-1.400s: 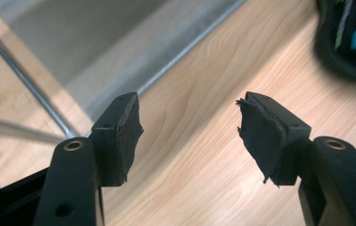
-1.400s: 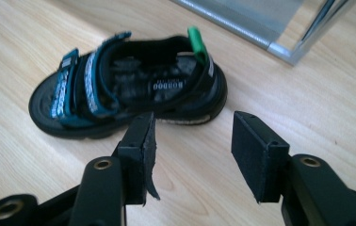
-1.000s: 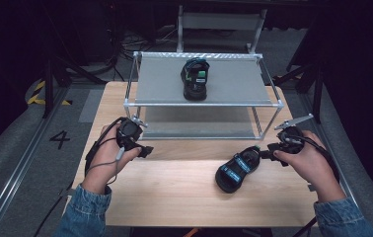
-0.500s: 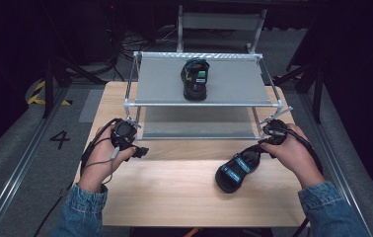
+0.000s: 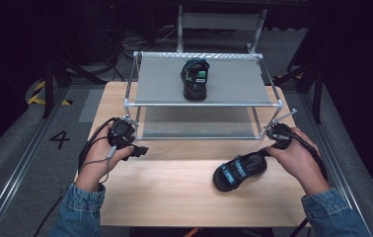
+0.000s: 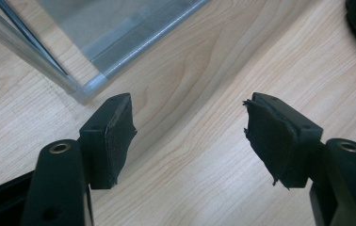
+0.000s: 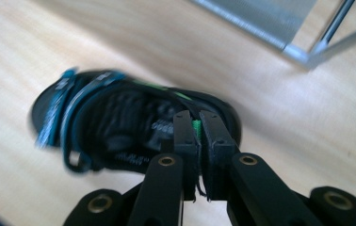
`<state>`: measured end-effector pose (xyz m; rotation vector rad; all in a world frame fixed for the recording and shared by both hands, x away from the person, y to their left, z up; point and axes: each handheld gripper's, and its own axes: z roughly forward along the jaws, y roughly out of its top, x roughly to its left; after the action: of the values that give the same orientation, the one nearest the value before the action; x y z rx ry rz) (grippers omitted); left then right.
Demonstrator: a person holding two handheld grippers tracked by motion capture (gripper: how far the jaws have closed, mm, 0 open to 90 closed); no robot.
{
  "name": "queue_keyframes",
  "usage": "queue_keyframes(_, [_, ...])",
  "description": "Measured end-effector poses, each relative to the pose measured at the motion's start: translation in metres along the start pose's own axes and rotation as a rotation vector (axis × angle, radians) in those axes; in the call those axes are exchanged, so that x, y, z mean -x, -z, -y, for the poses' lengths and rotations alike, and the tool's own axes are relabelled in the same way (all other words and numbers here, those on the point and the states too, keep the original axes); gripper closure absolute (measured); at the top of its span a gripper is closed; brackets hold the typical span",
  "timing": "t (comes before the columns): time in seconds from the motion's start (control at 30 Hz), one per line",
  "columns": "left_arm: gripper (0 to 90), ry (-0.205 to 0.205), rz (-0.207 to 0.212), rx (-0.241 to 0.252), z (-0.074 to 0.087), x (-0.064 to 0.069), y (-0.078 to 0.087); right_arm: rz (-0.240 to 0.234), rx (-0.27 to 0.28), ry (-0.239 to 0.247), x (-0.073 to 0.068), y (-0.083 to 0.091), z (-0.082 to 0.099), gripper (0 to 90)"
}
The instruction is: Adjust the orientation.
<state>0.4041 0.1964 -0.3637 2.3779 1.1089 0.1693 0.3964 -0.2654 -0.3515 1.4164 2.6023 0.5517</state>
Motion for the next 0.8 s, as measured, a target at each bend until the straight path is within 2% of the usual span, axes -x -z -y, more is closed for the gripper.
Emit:
queue_keyframes(0.17, [32.9, -0.008, 0.003, -0.002, -0.001, 0.001, -0.001, -0.014, -0.014, 0.002, -0.013, 0.017, 0.023, 86.7])
queue_keyframes(0.2, [32.9, -0.004, 0.012, 0.0, -0.001, 0.001, -0.001, -0.037, -0.019, 0.002, -0.017, 0.02, 0.032, 86.7])
queue_keyframes(0.23, [32.8, -0.004, 0.012, 0.0, -0.001, 0.001, -0.001, -0.037, -0.019, 0.002, -0.017, 0.02, 0.032, 86.7])
queue_keyframes(0.4, [32.8, 0.001, 0.013, 0.004, -0.002, 0.0, -0.001, -0.082, -0.035, -0.013, -0.025, 0.022, 0.059, 86.6])
queue_keyframes(0.53, [32.7, -0.006, 0.016, -0.008, -0.003, 0.0, -0.005, -0.149, -0.048, -0.022, -0.032, 0.02, 0.076, 86.1])
queue_keyframes(0.67, [32.6, -0.014, 0.019, -0.017, -0.004, 0.001, -0.006, -0.154, -0.056, -0.025, -0.031, 0.017, 0.082, 84.2])
queue_keyframes(0.7, [32.6, -0.014, 0.02, -0.018, -0.004, 0.001, -0.007, -0.159, -0.049, -0.028, -0.029, 0.016, 0.083, 79.6])
queue_keyframes(0.77, [32.6, -0.015, 0.019, -0.018, -0.004, 0.001, -0.007, -0.167, -0.009, -0.003, -0.027, 0.016, 0.083, 66.0])
queue_keyframes(0.8, [32.6, -0.013, 0.022, -0.017, -0.004, 0.001, -0.007, -0.138, 0.03, 0.036, -0.028, 0.016, 0.08, 59.2])
